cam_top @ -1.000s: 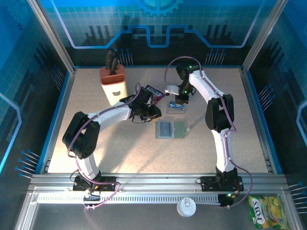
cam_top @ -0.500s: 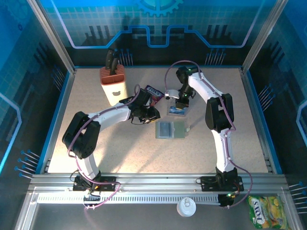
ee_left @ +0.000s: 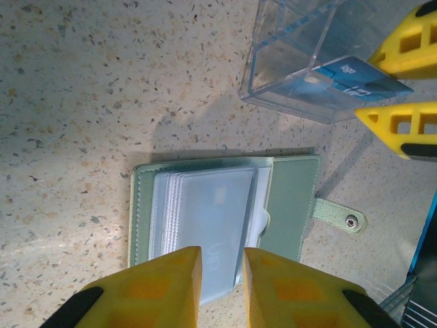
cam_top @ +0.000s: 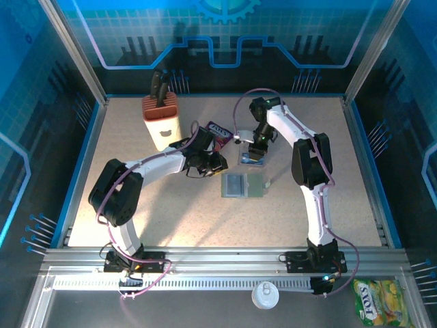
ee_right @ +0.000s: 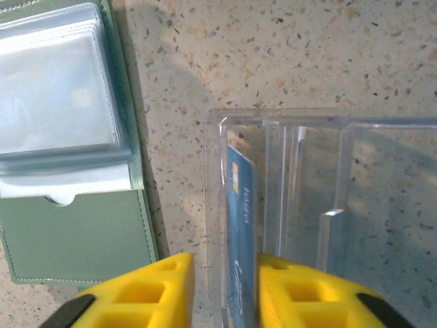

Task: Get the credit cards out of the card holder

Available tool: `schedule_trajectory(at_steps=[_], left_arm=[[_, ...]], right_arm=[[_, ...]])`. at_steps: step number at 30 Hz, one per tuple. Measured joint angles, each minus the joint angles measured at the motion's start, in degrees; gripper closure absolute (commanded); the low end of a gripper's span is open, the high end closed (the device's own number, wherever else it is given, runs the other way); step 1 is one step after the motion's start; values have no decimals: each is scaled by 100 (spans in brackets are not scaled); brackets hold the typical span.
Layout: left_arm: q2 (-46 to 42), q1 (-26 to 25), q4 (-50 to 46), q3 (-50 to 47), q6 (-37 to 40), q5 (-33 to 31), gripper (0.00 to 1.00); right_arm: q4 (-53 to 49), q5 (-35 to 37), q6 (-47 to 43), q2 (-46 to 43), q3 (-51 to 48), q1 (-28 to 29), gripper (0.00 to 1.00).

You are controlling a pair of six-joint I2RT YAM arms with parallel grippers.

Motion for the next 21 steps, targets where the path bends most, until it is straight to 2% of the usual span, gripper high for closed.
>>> schedule_trajectory(at_steps=[9,15,21], left_arm=[[7,0,24,2,2,151,76],[83,0,46,2,7,245,77],[214,4,151,2,46,442,78]], right_arm=[[144,-442,1047,-297,105,52,61],[894,-555,2085,-1145,-876,234,59],[1930,-343,3910,-1768,-1937,492,60]])
